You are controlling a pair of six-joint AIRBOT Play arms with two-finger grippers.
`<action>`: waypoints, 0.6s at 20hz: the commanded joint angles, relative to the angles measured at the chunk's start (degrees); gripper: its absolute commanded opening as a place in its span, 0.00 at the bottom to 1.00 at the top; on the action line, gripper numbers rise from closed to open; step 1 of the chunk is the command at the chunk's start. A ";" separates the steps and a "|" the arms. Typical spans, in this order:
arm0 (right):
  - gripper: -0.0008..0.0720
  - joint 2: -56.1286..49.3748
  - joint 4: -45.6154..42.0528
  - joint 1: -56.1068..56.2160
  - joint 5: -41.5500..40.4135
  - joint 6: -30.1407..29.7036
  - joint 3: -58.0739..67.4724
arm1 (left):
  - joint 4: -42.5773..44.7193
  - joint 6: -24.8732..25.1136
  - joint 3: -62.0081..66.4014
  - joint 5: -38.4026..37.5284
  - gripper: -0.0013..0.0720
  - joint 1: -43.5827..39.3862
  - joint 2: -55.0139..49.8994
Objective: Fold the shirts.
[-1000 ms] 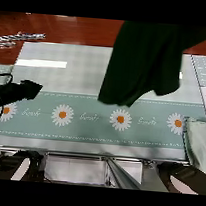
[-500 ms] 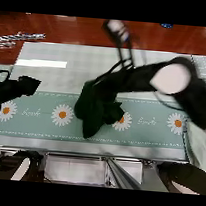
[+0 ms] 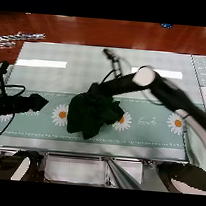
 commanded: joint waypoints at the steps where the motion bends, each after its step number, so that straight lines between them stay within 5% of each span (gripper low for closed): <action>1: 0.57 9.14 -8.13 -15.52 6.80 1.86 0.42 | -2.29 1.70 -0.39 -1.29 0.71 5.90 -2.84; 4: 0.57 17.31 -21.66 -25.09 12.63 8.24 -5.07 | -20.87 12.15 -0.74 -1.79 0.71 10.21 -11.10; 8: 0.57 25.79 -22.18 -27.54 14.32 8.63 -21.66 | -44.19 31.21 -0.28 -5.79 0.71 8.94 -30.23; 12: 0.57 31.74 -16.87 -27.56 13.81 9.35 -37.16 | -41.29 34.62 4.44 -8.00 0.71 0.20 -45.40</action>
